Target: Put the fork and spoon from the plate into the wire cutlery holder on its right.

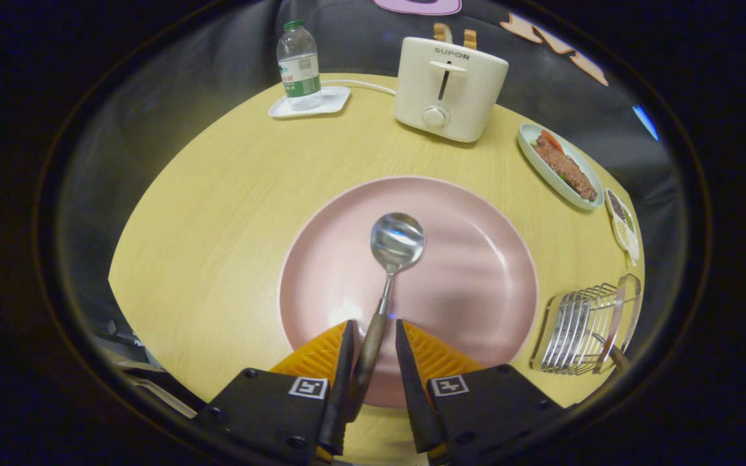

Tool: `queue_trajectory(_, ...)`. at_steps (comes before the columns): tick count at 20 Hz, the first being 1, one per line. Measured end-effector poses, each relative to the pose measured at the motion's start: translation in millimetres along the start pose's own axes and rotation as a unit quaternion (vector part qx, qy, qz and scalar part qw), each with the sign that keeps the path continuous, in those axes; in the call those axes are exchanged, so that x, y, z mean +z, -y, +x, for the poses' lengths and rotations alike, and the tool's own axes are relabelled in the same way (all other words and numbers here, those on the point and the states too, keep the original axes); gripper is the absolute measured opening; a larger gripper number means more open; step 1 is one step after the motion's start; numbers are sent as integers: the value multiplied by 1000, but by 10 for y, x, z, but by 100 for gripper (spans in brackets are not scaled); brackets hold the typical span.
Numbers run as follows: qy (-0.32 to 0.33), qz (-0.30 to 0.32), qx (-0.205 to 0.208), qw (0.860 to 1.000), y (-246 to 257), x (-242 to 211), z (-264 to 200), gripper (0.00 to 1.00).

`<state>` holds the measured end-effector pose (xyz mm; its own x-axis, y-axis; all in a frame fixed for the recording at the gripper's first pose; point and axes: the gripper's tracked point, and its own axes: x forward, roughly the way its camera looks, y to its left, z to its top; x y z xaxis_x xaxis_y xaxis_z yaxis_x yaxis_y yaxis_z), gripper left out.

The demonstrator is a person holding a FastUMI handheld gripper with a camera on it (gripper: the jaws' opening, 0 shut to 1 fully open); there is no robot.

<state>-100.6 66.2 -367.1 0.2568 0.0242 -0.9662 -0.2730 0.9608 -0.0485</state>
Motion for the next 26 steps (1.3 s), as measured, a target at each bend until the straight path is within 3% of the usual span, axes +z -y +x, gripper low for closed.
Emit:
queue_trajectory(2, -10, -3, 1, 1000, 19, -52, 63, 23)
queue_trajectory(4, -15, -5, 8, 1000, 8, -68, 40, 14)
queue_trajectory(7, -18, -11, 3, 1000, 77, -73, 26, 8)
queue_trajectory(20, -23, -35, 18, 999, 592, -20, -674, 7)
queue_trajectory(26, -29, -69, 11, 997, 1076, 72, -1040, 7)
